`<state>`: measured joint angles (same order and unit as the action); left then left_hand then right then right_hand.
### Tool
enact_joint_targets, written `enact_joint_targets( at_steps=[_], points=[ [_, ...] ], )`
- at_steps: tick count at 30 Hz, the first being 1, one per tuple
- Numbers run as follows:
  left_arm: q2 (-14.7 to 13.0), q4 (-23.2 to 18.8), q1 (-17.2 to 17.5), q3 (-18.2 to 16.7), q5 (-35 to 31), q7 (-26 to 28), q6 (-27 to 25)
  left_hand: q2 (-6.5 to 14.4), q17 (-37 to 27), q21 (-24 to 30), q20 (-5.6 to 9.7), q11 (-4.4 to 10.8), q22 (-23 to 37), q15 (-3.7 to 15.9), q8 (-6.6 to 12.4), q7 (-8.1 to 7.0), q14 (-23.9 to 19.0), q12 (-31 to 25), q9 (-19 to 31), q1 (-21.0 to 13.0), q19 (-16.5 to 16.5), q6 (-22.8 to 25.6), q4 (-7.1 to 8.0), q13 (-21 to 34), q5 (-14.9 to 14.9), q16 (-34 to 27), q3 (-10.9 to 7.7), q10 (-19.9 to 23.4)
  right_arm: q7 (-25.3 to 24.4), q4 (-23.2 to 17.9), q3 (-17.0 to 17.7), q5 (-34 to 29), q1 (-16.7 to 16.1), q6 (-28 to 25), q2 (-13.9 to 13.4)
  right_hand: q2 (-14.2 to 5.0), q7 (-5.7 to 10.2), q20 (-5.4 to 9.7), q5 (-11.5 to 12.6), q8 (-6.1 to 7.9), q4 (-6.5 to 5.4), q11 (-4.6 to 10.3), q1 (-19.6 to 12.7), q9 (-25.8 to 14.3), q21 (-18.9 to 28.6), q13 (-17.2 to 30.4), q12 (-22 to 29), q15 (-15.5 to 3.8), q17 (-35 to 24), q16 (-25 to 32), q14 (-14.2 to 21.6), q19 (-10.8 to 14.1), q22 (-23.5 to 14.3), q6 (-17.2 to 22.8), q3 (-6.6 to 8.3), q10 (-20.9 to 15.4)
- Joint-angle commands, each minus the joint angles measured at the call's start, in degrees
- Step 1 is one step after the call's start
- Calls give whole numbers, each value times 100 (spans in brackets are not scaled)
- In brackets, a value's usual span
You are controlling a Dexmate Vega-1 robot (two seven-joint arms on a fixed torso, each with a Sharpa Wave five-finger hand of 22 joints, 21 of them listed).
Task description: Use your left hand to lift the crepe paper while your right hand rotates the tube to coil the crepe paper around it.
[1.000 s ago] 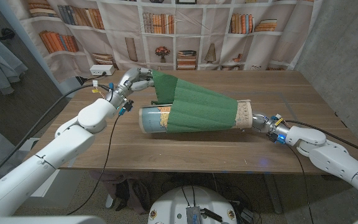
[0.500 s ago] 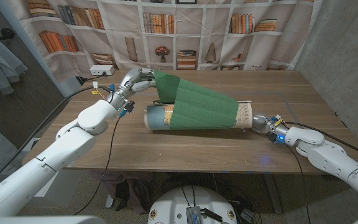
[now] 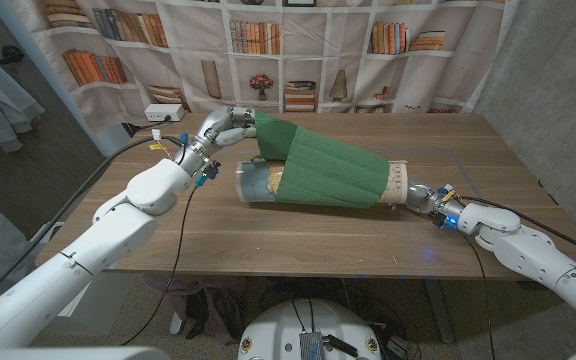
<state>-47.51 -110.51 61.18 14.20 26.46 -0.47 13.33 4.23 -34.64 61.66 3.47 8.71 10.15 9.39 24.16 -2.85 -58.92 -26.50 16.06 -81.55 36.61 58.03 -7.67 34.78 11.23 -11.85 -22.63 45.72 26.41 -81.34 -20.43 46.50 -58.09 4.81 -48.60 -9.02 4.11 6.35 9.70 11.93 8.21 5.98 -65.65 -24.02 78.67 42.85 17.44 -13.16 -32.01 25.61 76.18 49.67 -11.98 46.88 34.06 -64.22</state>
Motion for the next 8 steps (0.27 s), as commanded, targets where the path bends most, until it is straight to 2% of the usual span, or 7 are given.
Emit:
enact_joint_targets(
  at_steps=[1,8],
  points=[
    [20,10,-36,56,55,-117,54,-24,-19,39,780,-48,4,371,-20,11,-43,21,9,-37,-14,24,-14,10,2,-17,-56,20,-35,119,3,1,0,-39,51,-138,81,656,43,29,8,76,-180,-27,31,5,-25,-1,-28,-6,-8,-41,-7,88,62,-52],
    [26,25,-25,57,70,-110,53,-31,-21,46,773,-38,6,380,-19,14,-48,15,16,-36,-11,18,-14,19,1,-21,-55,28,-13,176,-4,-9,49,-35,83,-139,90,656,43,31,8,88,-181,-30,50,26,-28,-1,-19,-25,-22,-55,-4,87,65,-51]
  ],
)
